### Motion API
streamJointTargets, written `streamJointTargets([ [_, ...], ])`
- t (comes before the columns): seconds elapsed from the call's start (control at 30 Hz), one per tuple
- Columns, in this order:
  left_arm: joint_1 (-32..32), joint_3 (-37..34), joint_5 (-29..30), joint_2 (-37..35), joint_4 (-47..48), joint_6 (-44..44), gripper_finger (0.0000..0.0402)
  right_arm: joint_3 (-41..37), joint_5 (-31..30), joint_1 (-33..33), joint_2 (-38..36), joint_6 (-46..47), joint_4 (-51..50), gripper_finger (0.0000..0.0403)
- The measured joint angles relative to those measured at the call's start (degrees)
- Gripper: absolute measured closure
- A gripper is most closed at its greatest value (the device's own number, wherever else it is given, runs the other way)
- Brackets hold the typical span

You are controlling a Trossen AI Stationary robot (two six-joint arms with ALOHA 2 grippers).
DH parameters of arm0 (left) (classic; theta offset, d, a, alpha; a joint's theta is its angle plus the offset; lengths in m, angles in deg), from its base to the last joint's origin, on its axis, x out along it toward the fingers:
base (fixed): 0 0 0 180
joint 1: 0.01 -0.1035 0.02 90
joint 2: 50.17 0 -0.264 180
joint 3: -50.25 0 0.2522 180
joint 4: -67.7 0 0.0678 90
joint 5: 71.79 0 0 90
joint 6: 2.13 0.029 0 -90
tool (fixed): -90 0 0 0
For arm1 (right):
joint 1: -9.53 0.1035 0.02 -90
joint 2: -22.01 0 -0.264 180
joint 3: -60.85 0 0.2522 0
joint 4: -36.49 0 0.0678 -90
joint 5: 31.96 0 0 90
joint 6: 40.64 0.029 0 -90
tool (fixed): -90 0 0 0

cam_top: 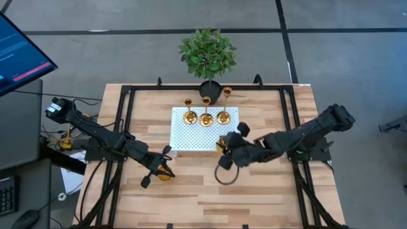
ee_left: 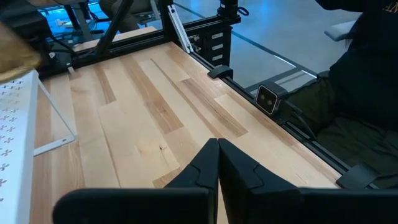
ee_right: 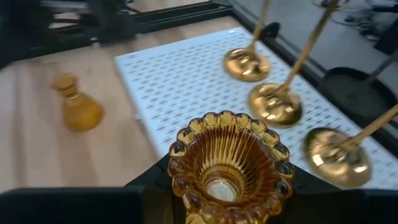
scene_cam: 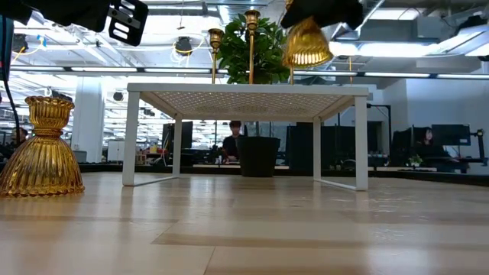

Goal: Pick & Place candle stick holders
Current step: Put the right orange glass candle holder on the shelf

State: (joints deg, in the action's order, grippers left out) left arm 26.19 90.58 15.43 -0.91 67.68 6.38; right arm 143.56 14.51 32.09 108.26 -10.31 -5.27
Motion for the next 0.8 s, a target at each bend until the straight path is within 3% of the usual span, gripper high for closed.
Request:
streamJointTargets([
  [0.8,0.0,0.0,0.0,0.0,-0.1,0.0,0.0395,0.0,7.1,-10.4,1.2,-3.9,3.0,0.0285],
])
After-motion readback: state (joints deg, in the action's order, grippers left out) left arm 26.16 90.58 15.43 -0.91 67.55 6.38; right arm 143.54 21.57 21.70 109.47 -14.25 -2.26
